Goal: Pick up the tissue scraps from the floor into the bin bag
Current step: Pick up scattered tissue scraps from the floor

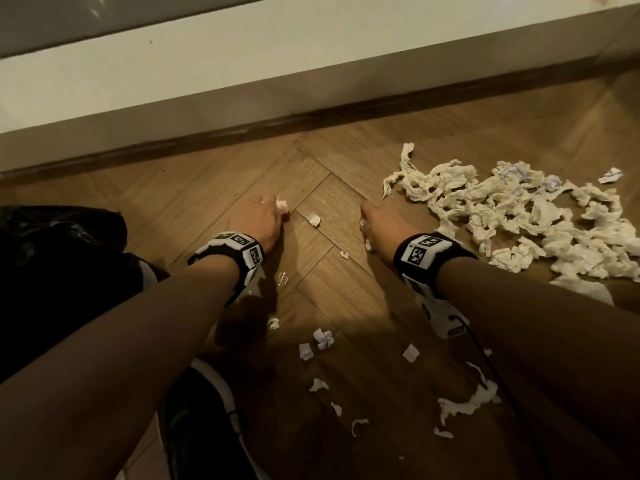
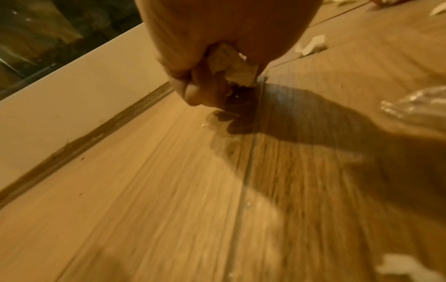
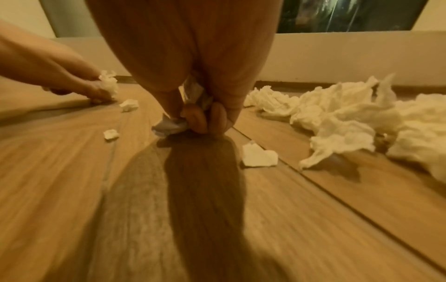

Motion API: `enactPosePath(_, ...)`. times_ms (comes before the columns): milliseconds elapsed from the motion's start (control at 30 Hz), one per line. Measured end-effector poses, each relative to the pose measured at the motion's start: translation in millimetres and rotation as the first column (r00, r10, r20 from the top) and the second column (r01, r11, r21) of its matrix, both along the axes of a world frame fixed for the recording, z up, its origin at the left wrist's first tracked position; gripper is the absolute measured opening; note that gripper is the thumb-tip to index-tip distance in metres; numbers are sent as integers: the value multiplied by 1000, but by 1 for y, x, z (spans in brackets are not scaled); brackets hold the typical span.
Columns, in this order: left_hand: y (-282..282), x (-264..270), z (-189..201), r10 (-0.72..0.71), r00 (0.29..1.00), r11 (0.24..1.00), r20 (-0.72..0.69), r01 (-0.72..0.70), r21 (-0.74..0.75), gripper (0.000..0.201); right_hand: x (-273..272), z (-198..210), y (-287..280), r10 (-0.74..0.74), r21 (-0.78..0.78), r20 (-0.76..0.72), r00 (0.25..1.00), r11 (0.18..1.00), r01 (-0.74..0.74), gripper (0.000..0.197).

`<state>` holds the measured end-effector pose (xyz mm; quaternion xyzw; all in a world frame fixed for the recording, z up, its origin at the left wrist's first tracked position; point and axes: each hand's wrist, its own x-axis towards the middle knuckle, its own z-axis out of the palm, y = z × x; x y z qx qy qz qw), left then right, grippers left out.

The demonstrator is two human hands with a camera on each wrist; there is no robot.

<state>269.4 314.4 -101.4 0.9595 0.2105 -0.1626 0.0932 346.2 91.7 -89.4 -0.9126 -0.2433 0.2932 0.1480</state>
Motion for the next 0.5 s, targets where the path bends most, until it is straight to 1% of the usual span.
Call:
enactPosePath(67, -5, 1, 0, -20, 1000, 999, 19, 21, -39, 22, -1, 3, -4, -15, 50, -45, 999, 999, 17, 9)
enactPosePath(133, -12, 0, 2, -3, 995, 995, 95, 13, -102, 21, -6, 8, -13, -52, 85, -77, 996, 995, 59, 11)
enactPosePath(167, -17, -1, 4, -19, 989, 990, 143, 38, -133, 19, -10, 13, -19, -64, 103, -96, 993, 992, 73, 11)
enactPosePath(267, -34, -5, 9, -178, 960, 956, 218, 221, -191, 17, -26, 34, -47, -73, 142, -140, 987, 986, 93, 10)
enactPosePath(333, -41, -3, 11, -260, 936, 941, 237, 301, -156, 17, -39, 49, -66, -76, 122, -181, 981, 988, 99, 11)
enactPosePath(400, -45, 4, 8, -295, 936, 941, 191, 319, -115, 17, -53, 52, -85, -102, 90, -165, 981, 989, 118, 14)
enactPosePath(500, -55, 12, 3, -301, 952, 951, 54, 304, -64, 17, -66, 32, -106, -163, 127, -190, 968, 974, 189, 21)
